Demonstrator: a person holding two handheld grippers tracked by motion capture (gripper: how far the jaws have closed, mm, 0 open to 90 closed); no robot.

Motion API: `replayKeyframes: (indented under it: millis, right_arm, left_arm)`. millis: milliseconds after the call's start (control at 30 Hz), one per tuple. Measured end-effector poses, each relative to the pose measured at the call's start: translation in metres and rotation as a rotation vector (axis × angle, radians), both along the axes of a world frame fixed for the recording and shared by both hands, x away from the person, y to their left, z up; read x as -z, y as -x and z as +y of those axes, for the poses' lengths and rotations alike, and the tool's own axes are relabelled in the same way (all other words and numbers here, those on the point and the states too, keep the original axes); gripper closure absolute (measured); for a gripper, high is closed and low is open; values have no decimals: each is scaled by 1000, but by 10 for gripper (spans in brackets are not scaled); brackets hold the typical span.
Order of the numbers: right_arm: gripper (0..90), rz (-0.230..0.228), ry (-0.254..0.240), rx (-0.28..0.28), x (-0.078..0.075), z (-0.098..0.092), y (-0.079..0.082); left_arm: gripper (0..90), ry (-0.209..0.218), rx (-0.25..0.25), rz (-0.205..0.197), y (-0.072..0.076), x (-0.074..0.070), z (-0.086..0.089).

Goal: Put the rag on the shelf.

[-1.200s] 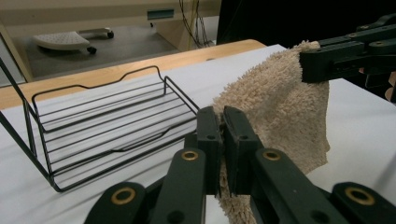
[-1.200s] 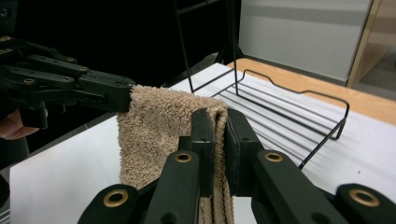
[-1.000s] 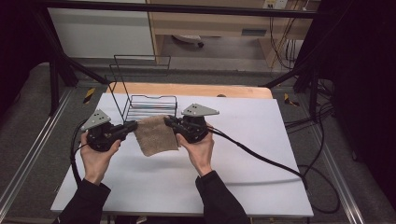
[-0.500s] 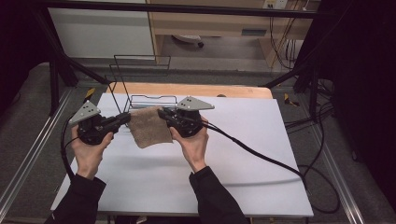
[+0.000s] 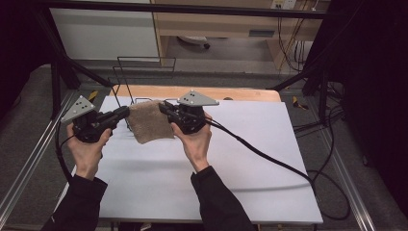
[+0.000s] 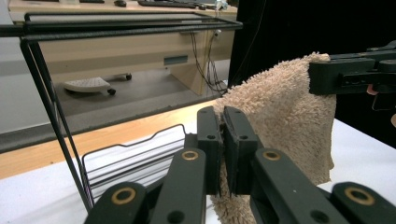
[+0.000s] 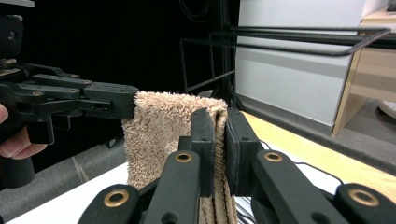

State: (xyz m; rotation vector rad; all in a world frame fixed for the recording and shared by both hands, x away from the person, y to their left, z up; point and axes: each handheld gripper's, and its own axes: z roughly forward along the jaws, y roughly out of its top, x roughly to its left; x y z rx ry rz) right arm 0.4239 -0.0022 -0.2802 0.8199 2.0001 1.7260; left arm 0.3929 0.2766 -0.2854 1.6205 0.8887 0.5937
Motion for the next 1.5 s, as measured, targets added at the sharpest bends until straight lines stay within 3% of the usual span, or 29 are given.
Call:
replayKeyframes:
  millis: [833,1500]
  right_arm:
    - [837,-63,-49,31,-25,6,-12]
    - [836,-103,-79,47,-49,17,-26]
  left_arm:
    - [858,48,-27,-68,-13,-31,3]
    - [858,54,-48,-117,-28,-61,11]
